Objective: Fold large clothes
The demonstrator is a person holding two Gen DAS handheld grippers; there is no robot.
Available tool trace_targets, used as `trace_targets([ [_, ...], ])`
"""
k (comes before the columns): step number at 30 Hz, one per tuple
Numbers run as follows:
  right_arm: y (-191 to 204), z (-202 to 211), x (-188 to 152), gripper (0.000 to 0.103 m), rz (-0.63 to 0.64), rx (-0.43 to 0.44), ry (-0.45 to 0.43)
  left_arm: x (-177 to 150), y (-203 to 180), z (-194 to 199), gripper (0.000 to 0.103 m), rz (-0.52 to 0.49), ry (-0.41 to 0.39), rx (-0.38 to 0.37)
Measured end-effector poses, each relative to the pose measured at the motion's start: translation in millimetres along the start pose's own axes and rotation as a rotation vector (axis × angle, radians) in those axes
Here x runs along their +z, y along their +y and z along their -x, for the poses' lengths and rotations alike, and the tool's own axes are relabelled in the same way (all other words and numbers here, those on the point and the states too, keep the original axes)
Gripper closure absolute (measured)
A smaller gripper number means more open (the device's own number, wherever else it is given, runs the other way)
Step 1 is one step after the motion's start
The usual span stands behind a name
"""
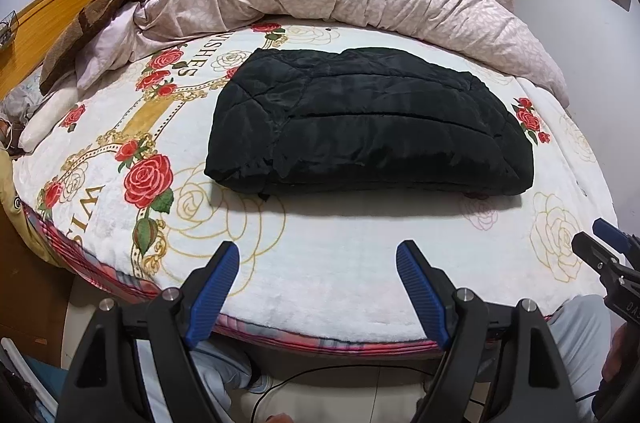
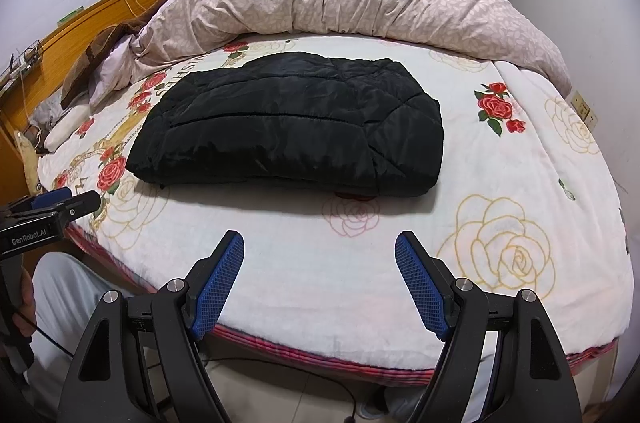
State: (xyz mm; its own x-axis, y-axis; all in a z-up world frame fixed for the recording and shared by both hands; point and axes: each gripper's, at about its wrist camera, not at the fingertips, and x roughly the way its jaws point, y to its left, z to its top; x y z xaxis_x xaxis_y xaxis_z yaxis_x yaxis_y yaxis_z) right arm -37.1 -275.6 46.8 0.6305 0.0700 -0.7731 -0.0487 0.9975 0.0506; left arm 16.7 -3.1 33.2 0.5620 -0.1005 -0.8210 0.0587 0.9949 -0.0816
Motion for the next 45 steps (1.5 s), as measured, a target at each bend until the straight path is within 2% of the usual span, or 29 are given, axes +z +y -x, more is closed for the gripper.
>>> trace_targets([
  [45, 1.7, -4.9, -1.7, 0.025, 0.007, -0.004, 0.009, -1.0, -2.0, -4.5, 0.02, 0.0, 0.006, 0.007],
])
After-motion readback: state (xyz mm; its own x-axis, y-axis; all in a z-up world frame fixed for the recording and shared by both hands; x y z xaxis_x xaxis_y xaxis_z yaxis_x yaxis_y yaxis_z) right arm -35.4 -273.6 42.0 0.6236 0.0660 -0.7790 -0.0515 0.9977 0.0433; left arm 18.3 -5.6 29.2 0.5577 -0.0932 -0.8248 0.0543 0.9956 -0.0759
